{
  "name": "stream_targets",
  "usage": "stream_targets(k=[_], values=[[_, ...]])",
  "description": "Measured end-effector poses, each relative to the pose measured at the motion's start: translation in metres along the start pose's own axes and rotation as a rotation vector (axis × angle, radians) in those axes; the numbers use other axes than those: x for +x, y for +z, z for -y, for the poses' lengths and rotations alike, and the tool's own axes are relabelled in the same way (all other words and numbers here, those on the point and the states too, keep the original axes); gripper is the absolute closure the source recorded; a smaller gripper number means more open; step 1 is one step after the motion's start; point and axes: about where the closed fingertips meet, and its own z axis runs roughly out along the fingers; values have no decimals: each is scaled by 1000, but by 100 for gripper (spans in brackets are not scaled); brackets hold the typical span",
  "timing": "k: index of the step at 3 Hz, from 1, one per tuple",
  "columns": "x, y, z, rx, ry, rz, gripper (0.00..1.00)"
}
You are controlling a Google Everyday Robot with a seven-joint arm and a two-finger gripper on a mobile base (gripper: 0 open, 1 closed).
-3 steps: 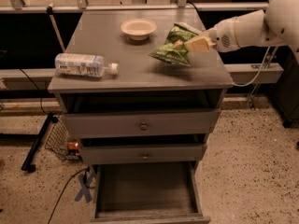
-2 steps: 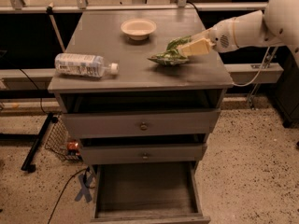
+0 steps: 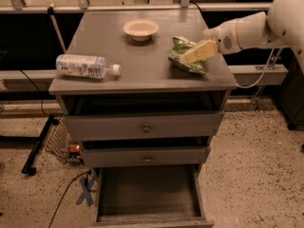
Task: Pick green jalapeno chip bag from bottom drawer and place on counter
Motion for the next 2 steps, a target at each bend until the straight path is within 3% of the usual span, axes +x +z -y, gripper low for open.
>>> stream_targets(k=[1,2], values=[[8,0,11,3,14,8,0],[29,-19,35,61,66,14,0]])
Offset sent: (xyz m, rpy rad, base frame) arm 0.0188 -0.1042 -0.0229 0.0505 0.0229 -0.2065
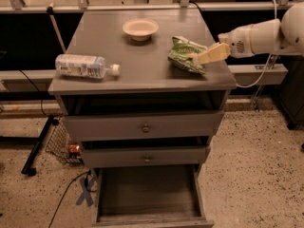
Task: Pick green jalapeno chip bag from bottom drawer and place on counter
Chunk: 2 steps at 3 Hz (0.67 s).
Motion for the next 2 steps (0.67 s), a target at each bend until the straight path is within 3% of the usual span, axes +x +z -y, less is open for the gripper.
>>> stream_targets(k=[1,2], values=[[19,-44,30,131,55,10,0],[29,-72,44,214,83,15,0]])
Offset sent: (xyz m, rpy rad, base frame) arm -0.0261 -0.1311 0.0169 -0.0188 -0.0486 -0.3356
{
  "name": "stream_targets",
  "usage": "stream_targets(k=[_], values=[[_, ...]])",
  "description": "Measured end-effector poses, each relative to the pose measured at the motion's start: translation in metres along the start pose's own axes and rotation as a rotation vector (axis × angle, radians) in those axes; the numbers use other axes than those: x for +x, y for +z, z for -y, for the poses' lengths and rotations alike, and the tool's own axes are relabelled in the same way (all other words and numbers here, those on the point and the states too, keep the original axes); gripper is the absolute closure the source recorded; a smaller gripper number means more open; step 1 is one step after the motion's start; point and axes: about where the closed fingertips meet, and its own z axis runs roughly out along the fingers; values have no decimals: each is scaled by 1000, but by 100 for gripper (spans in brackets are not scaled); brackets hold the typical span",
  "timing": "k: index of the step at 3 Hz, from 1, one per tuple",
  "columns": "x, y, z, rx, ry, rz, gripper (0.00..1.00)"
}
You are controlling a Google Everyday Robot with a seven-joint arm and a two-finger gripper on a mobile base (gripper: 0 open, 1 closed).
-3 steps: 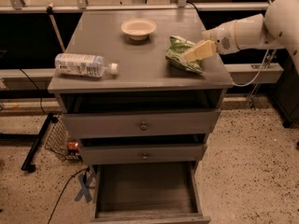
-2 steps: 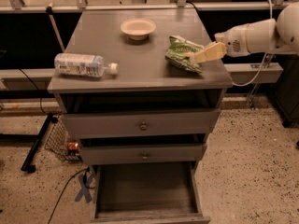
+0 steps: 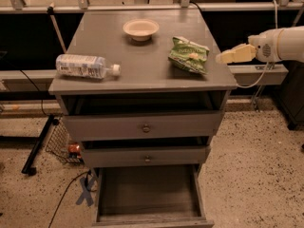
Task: Pick green jalapeno chip bag from bottom drawer and place on counter
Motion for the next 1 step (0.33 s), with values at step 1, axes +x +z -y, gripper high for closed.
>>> stream_targets(k=[1], values=[[0,0,0,0,0,0,0]])
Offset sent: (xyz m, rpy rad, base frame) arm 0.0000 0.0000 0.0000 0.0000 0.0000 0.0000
